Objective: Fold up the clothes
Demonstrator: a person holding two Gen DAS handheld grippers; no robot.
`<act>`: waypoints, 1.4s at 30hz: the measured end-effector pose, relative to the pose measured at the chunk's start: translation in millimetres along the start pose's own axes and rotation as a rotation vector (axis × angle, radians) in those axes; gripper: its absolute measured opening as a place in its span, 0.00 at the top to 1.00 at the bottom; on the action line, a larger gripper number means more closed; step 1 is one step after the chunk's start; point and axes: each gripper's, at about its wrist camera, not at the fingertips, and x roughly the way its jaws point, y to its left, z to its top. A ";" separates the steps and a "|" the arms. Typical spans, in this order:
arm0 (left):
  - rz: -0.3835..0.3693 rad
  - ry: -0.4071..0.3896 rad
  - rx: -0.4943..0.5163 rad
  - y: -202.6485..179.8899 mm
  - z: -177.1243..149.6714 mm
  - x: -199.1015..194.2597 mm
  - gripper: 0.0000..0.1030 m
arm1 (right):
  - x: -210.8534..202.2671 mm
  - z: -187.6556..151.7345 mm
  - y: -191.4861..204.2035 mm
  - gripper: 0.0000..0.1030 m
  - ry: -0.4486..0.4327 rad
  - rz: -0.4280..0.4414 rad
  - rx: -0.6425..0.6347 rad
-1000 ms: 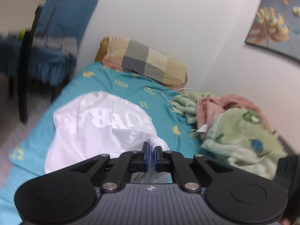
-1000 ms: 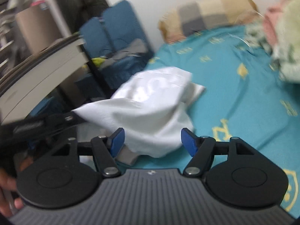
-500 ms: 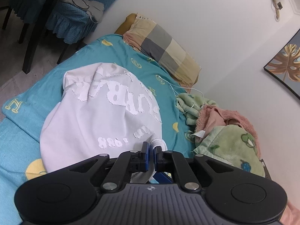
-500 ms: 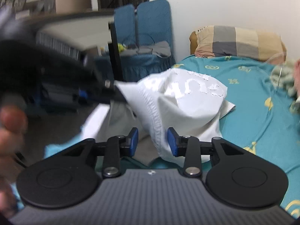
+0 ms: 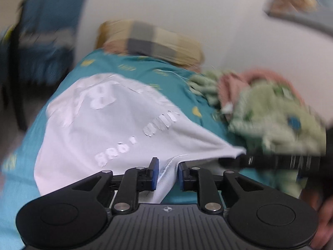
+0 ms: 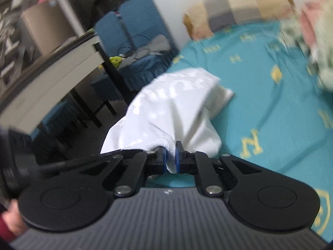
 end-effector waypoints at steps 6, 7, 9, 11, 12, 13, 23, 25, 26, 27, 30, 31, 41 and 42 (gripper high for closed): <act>0.121 0.049 0.339 -56.0 -25.8 9.6 0.76 | -12.1 2.7 -46.9 0.89 0.030 -0.025 0.227; 0.159 0.064 0.370 -62.1 -31.1 10.6 0.76 | -10.5 2.0 -51.8 0.90 0.019 -0.041 0.249; 0.232 0.097 0.429 -73.8 -42.2 12.6 0.76 | -5.6 -0.4 -59.8 0.89 0.004 -0.095 0.268; 0.285 0.149 0.464 -79.4 -55.8 15.7 0.76 | -0.5 -5.2 -65.9 0.89 -0.004 -0.158 0.268; 0.307 0.171 0.481 -80.8 -61.7 17.7 0.78 | 3.9 -6.3 -71.9 0.89 0.003 -0.170 0.285; 0.320 0.175 0.485 -79.9 -63.5 19.5 0.83 | 7.7 -7.3 -76.7 0.89 0.010 -0.176 0.303; 0.229 0.010 0.077 -24.5 -16.0 -2.0 0.98 | 15.5 -8.7 -83.5 0.70 0.049 -0.196 0.343; 0.195 0.057 0.192 -41.5 -24.2 4.3 0.97 | 12.6 -7.2 -80.6 0.63 0.046 -0.210 0.333; 0.178 0.080 0.250 -50.0 -28.3 7.4 0.97 | 10.4 -6.6 -78.5 0.63 0.044 -0.218 0.322; 0.160 0.104 0.308 -58.5 -32.5 10.5 0.87 | 8.4 -6.2 -77.5 0.63 0.040 -0.219 0.315; 0.153 0.168 0.521 -87.2 -51.4 22.6 0.70 | 5.3 -6.6 -78.8 0.63 0.034 -0.200 0.335; 0.187 0.176 0.616 -99.5 -66.4 26.1 0.63 | 5.4 -6.9 -80.2 0.63 0.034 -0.197 0.347; 0.491 0.198 0.846 -97.5 -93.3 49.4 0.55 | 22.7 -10.6 -72.6 0.63 0.092 -0.156 0.264; 0.503 0.196 0.820 -92.4 -90.0 48.9 0.57 | 26.0 -11.1 -69.4 0.63 0.103 -0.151 0.239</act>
